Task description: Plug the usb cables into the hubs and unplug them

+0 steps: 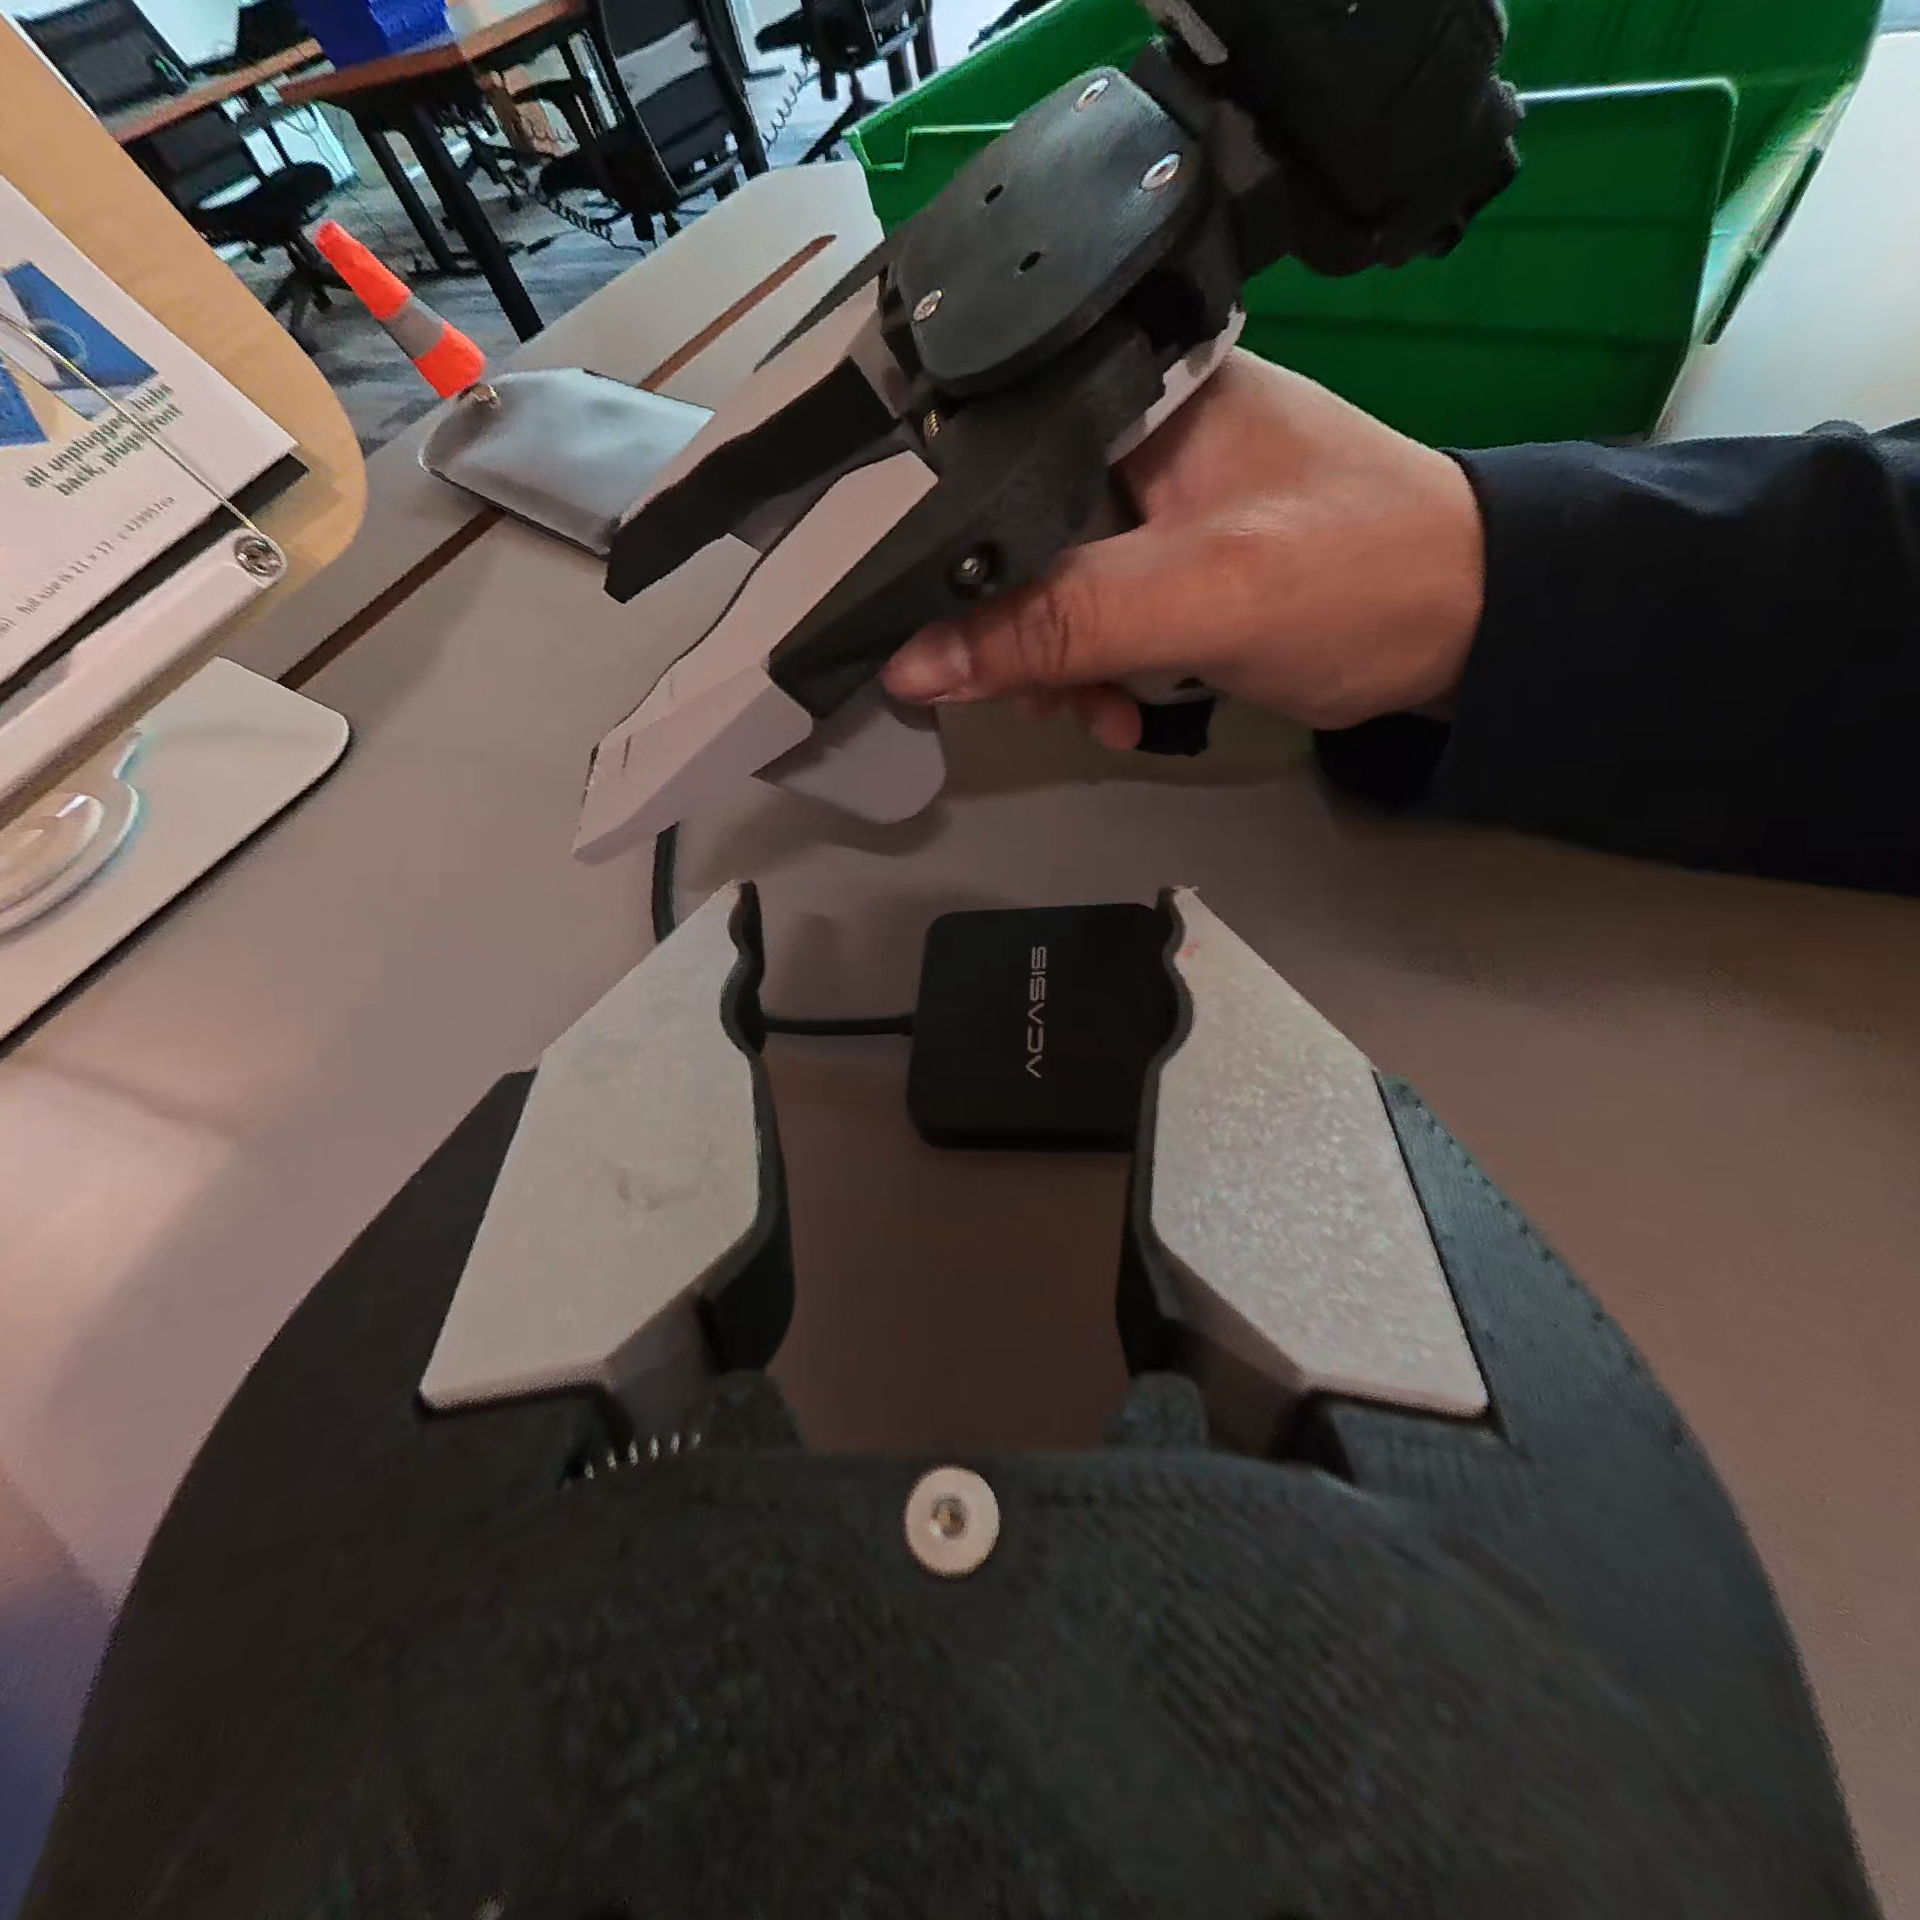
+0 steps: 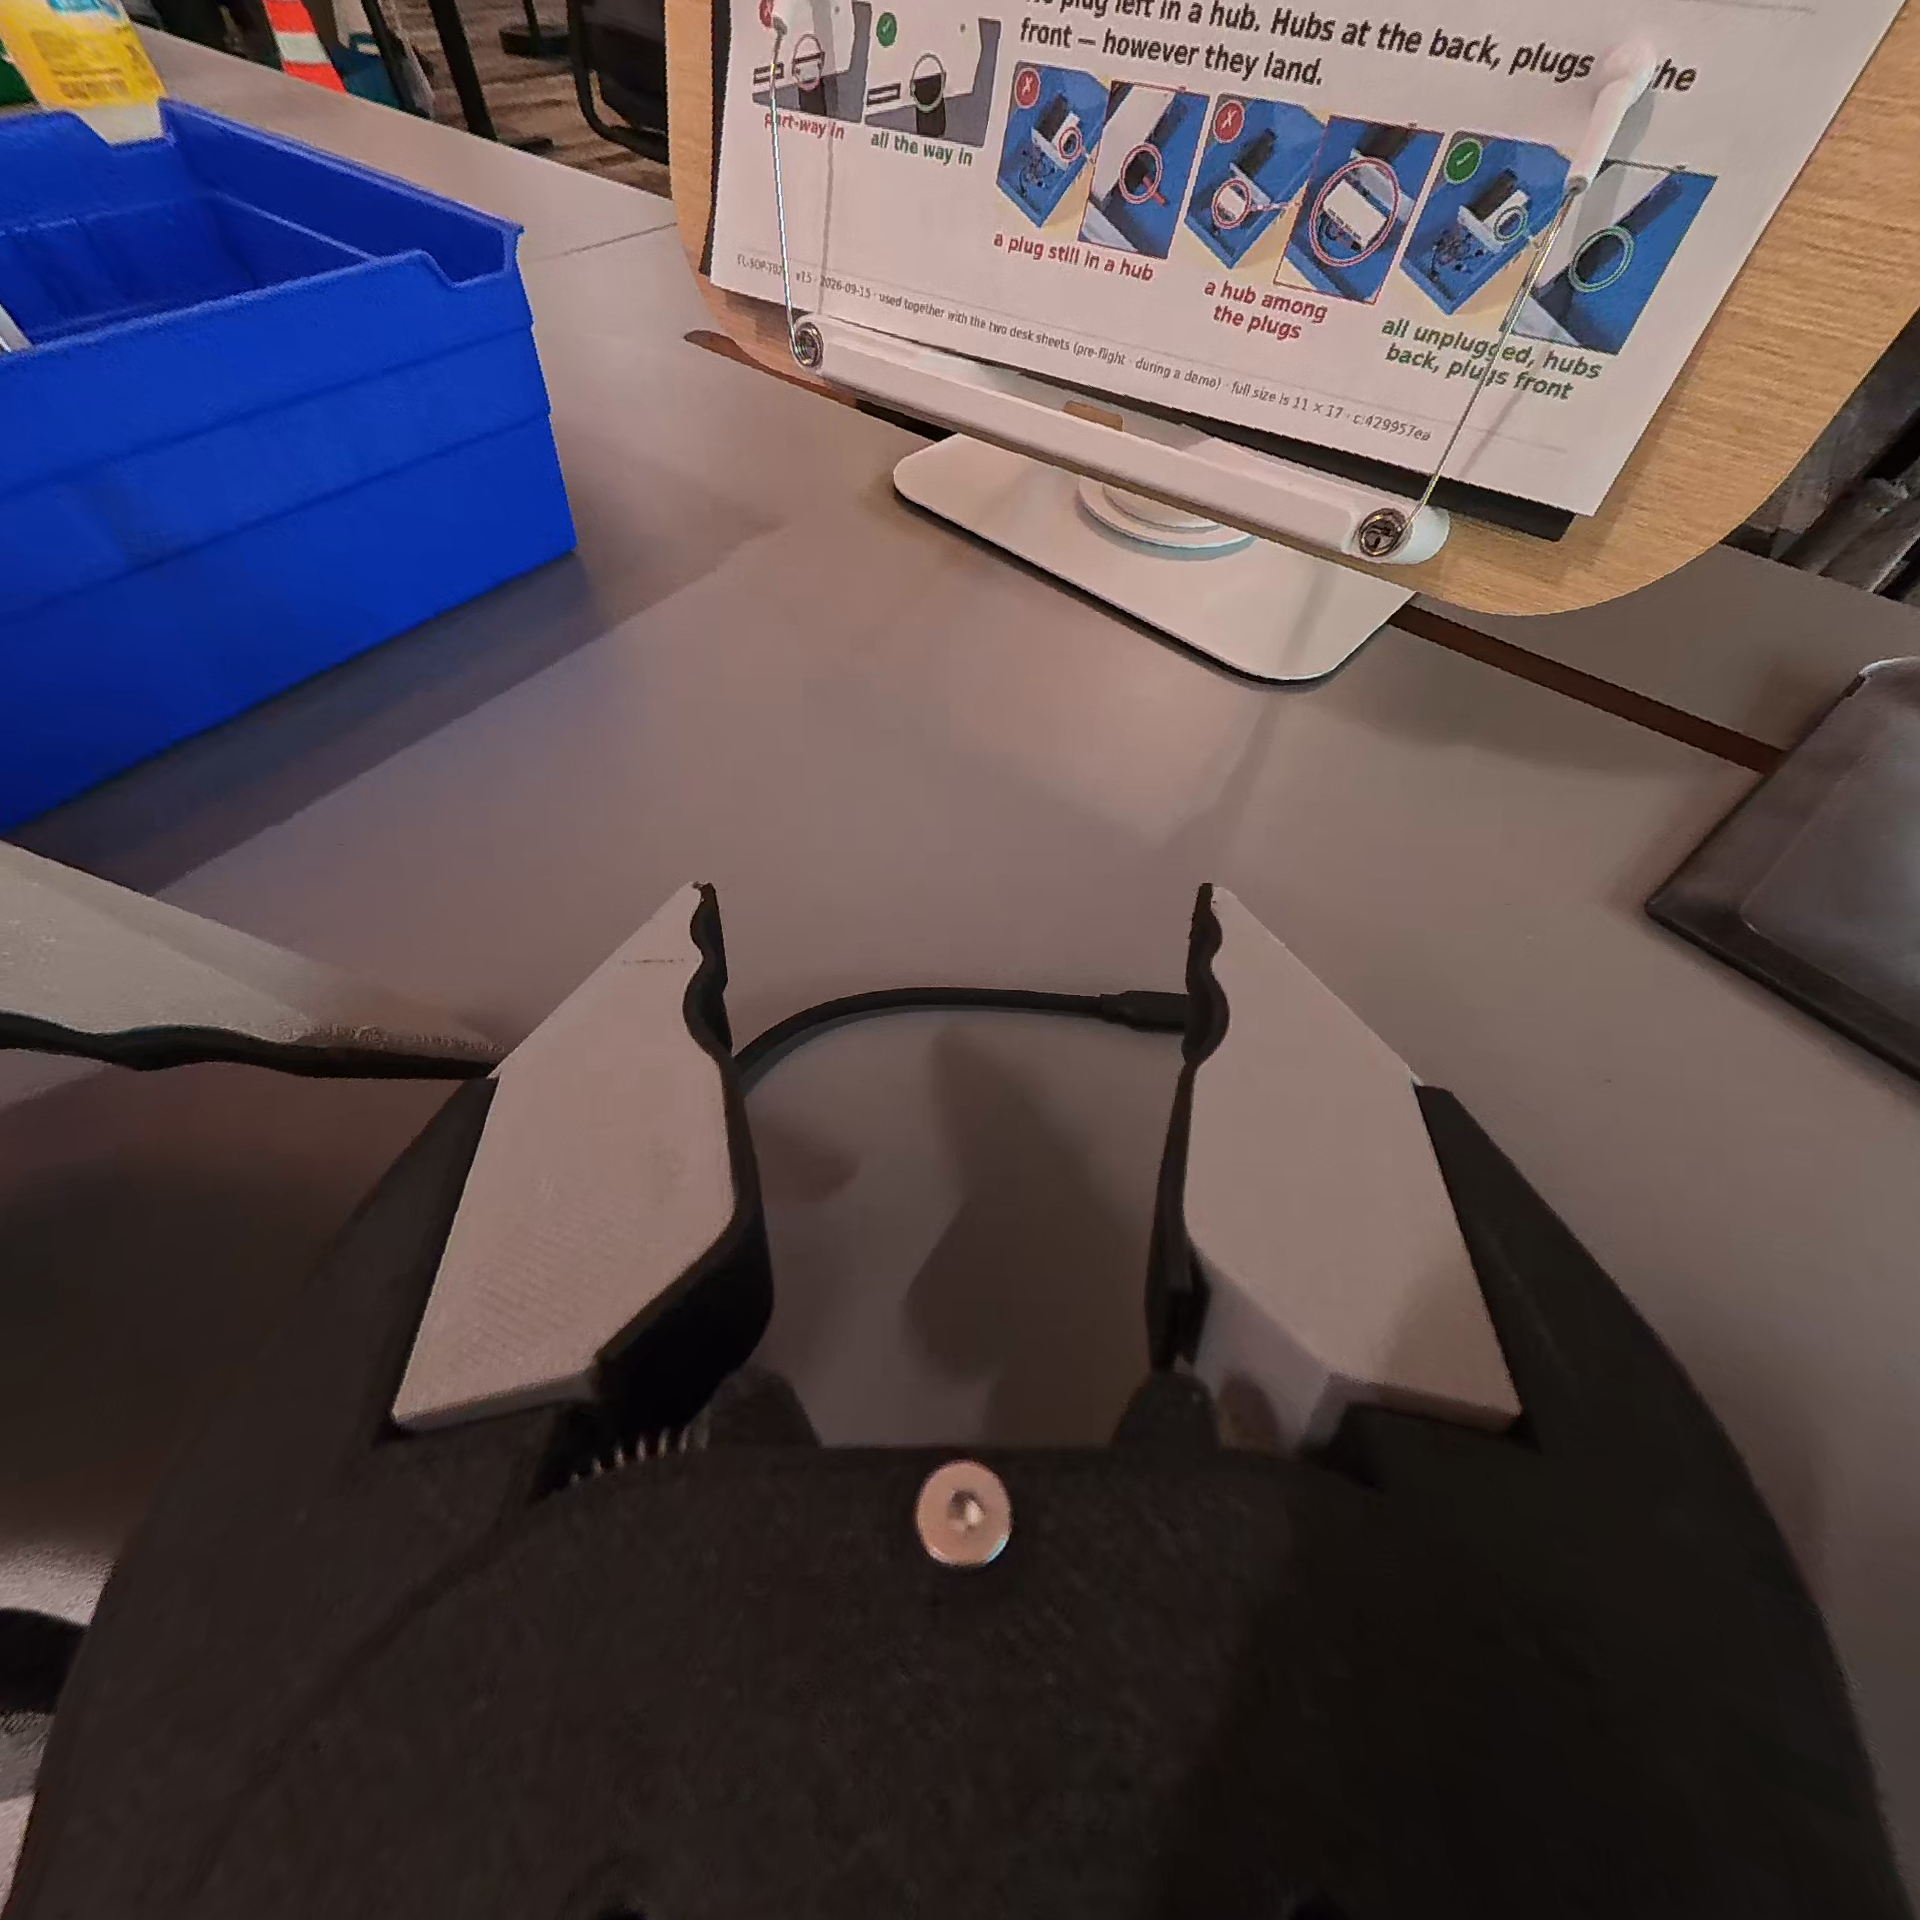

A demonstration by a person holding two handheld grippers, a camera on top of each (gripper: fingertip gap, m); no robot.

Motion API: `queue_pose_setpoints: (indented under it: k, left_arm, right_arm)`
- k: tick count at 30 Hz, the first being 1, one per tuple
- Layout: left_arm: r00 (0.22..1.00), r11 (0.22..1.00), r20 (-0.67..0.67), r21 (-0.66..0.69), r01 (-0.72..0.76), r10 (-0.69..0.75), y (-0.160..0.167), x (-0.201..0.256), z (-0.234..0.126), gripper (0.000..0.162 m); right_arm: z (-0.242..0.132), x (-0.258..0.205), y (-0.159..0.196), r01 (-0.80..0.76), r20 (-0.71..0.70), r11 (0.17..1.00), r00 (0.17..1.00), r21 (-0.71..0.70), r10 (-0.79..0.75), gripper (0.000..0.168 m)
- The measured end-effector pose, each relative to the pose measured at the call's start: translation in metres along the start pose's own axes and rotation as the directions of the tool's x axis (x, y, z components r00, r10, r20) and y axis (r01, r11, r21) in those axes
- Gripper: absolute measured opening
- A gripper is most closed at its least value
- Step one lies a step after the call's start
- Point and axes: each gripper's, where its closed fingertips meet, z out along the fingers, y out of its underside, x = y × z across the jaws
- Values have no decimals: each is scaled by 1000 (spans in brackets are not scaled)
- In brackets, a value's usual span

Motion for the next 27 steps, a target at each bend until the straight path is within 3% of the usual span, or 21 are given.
queue_pose_setpoints:
  k: [13,16,18,21,25,27]
  left_arm:
    - [997,997,22,-18,-79,80,3,3,-4,74]
    - [1000,1000,-12,-2,-15,14,5,9,-12,71]
    - [995,994,-82,90,60,-53,-12,22,-35,61]
    - [997,985,-80,172,-10,24,-34,25,-94,62]
    - [983,987,127,67,-145,136,-56,-34,-194,68]
    - [967,982,170,-49,-185,191,-52,-67,-235,61]
  right_arm:
    - [4,3,6,-8,-13,1000,1000,-21,8,82]
    - [2,5,4,-7,-19,1000,1000,-11,7,82]
    - [0,5,2,-11,-21,1000,1000,2,11,81]
    - [-2,5,0,-14,-17,1000,1000,12,14,80]
    - [0,-2,1,-21,13,1000,1000,4,21,82]
    - [2,-7,2,-20,32,1000,999,-5,20,82]
